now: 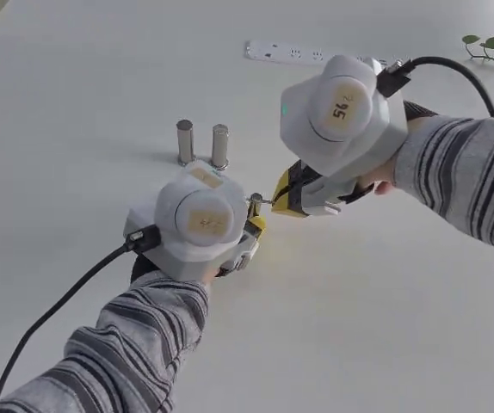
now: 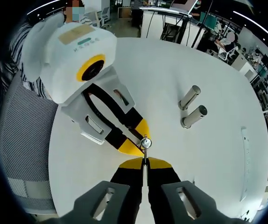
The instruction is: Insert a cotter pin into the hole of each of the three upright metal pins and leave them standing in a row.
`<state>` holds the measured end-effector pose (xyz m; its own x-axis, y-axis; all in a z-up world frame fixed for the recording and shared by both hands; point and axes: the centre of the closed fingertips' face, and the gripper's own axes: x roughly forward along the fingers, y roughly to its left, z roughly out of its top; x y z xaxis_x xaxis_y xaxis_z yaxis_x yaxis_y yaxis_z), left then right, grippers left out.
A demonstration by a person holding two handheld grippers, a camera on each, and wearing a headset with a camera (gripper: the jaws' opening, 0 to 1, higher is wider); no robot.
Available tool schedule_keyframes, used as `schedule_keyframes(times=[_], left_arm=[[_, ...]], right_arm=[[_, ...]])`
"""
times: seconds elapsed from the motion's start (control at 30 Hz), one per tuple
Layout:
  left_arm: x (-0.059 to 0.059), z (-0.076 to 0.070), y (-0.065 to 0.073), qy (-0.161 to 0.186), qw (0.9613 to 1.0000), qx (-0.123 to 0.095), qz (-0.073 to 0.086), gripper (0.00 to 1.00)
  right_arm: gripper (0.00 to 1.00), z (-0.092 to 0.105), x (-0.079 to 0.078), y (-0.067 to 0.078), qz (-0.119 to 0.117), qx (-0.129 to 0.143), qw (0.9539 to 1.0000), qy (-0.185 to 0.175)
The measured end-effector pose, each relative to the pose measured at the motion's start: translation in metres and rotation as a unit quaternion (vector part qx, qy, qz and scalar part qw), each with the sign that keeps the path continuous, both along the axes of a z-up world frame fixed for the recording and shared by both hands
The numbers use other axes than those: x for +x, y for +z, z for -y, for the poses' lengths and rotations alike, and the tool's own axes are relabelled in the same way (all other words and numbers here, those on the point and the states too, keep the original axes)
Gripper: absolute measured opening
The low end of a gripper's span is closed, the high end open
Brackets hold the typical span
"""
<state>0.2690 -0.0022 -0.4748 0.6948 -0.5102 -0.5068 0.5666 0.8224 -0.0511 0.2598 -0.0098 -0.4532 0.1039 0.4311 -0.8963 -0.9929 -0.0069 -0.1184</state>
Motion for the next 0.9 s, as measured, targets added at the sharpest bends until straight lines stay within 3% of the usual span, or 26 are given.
schedule_keyframes(times=[0.4,0.53,0.73,0.9], left_arm=[[0.000,0.000,-0.001,0.003,1.0000,-0.001,-0.002,0.05],[0.000,0.000,-0.001,0.006,1.0000,-0.001,-0.002,0.05],[0.000,0.000,-0.001,0.009,1.0000,0.000,-0.003,0.05],[-0.001,0.000,-0.001,0.011,0.9999,-0.001,-0.003,0.05]], right_arm=[[0.00,-0.007,0.000,0.001,0.005,0.018,0.9998,-0.006],[0.03,-0.011,0.002,0.010,0.006,0.045,0.9987,-0.022],[0.04,-0.005,-0.002,0.016,0.000,0.046,0.9986,-0.026],[0.00,0.003,-0.005,0.009,-0.002,0.028,0.9993,-0.024]])
